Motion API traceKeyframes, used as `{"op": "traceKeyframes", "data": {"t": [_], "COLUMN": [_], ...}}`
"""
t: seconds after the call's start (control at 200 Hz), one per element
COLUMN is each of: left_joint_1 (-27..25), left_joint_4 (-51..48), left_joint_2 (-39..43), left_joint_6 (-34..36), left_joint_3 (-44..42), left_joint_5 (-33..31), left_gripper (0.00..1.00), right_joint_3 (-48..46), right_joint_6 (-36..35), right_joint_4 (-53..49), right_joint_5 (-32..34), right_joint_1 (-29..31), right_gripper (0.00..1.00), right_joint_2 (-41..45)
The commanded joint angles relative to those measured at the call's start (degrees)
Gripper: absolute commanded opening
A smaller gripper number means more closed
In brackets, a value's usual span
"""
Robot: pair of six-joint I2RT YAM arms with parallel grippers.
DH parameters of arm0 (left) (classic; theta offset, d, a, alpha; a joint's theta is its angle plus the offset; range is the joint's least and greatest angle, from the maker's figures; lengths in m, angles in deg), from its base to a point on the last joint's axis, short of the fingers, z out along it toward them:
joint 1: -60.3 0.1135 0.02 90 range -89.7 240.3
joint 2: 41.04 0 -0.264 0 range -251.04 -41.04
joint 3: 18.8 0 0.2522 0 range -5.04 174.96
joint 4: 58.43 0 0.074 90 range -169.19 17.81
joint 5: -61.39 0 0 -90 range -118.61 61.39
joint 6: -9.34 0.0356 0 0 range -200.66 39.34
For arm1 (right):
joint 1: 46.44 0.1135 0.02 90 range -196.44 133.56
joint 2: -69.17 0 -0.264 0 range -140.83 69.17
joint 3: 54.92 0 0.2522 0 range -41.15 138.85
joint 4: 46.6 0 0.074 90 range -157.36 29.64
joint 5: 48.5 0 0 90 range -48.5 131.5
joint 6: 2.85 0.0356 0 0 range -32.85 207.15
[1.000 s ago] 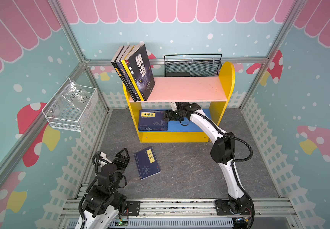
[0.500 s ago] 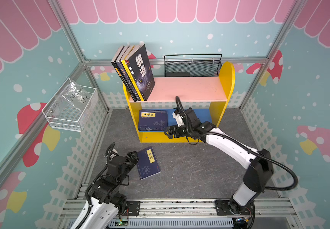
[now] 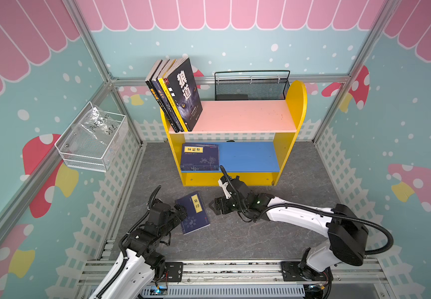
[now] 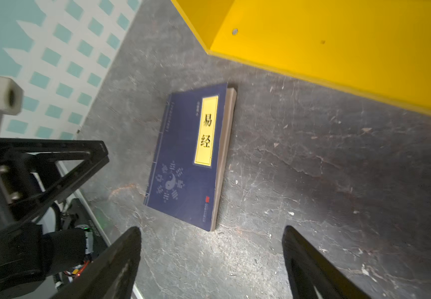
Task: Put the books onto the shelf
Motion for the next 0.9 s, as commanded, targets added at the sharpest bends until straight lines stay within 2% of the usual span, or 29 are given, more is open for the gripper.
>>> {"op": "traceKeyframes", "data": {"t": [0.0, 0.21, 0.41, 0.5, 0.55, 0.635, 0.786, 0.896], "left_joint_1": [-0.01, -0.08, 0.11, 0.19, 0.34, 0.48, 1.04, 2.11], "left_joint_4": [0.73, 7.03, 10.78, 15.10, 19.08, 24.79, 30.43, 35.55], "left_joint_2": [-2.80, -7.85, -8.61, -10.53, -11.83, -13.48, -12.34, -9.05], "left_joint_6": [1.18, 0.31, 0.24, -0.75, -2.02, -3.93, -4.94, -6.34], "left_joint_3": [-1.80, -5.59, -7.27, -8.78, -9.94, -11.12, -10.77, -11.02], "left_joint_5": [2.79, 6.38, 7.27, 10.66, 13.00, 15.22, 17.43, 19.89], "left_gripper": [1.00, 0.99, 1.00, 1.00, 1.00, 0.99, 0.99, 0.99], "right_joint_3": [2.25, 6.99, 8.94, 10.30, 10.71, 11.06, 10.91, 10.50], "right_joint_6": [-0.50, -1.15, -0.05, -0.46, -0.52, -0.49, -0.04, 0.31], "right_joint_4": [5.18, 5.01, 3.83, 2.66, 2.72, 2.91, 4.49, 5.90], "right_joint_5": [-0.49, -1.60, -1.44, -2.18, -2.84, -3.78, -6.52, -9.08], "right_joint_1": [0.59, 0.65, 0.63, 0.63, 0.65, 0.63, 0.65, 0.61], "right_gripper": [0.86, 0.80, 0.67, 0.64, 0.60, 0.48, 0.39, 0.38], "right_joint_2": [-4.19, -12.93, -20.61, -23.76, -24.90, -26.35, -28.07, -29.25]}}
